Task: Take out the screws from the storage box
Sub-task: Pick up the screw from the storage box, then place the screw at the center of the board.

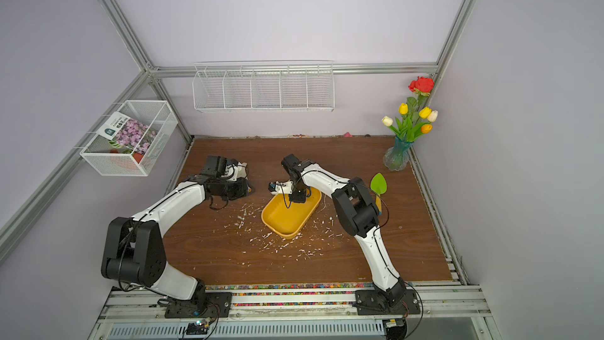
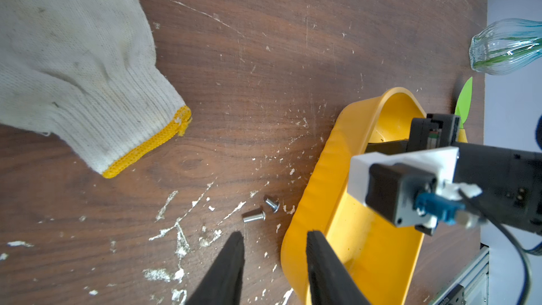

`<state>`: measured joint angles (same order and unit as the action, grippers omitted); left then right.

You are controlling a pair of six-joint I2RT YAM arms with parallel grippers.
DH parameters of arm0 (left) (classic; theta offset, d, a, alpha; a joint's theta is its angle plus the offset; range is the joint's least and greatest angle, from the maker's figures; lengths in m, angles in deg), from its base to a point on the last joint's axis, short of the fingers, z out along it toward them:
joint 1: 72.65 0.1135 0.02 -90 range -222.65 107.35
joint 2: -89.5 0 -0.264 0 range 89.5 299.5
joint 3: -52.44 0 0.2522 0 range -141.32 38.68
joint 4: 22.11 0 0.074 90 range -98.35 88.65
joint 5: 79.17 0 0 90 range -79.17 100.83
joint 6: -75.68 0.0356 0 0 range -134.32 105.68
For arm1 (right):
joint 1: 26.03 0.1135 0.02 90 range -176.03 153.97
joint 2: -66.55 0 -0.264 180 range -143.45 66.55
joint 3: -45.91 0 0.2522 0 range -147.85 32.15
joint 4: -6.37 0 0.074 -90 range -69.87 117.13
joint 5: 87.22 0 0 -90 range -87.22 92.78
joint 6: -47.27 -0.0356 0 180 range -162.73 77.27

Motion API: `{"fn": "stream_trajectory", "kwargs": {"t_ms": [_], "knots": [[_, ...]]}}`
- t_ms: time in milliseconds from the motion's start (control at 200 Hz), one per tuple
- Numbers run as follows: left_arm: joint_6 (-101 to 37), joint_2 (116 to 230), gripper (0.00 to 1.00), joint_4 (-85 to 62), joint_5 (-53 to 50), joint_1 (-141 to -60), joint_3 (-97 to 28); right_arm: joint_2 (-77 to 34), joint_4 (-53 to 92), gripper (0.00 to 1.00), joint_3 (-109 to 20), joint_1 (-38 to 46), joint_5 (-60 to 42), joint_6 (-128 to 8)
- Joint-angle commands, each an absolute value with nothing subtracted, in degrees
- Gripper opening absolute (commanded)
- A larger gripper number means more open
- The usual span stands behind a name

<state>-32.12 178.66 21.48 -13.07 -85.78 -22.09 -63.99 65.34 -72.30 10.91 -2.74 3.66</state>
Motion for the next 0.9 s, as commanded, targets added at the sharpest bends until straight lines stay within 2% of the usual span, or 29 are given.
{"fn": "stream_trajectory", "kwargs": {"t_ms": [0,215,340,680,895], "knots": [[-32.1,178.7,0.40,20.3,-14.0,-85.5,-21.6,-61.9,66.4,0.00,-72.3,9.6,-5.3,-0.5],[-32.1,178.8,0.40,20.3,-13.7,-85.5,-21.6,-56.6,65.2,0.00,-70.4,9.1,-5.7,-1.6],[-32.0,178.9,0.40,20.3,-13.9,-85.5,-21.6,-50.5,62.8,0.00,-66.5,7.4,-10.5,-4.4],[-31.9,179.5,0.40,20.0,-15.0,-85.5,-22.1,-28.1,61.5,0.00,-47.2,0.0,-11.4,-10.7],[-32.0,179.9,0.40,19.8,-15.1,-85.5,-22.7,-21.2,62.2,0.00,-35.2,-1.7,-9.0,-9.9]]}}
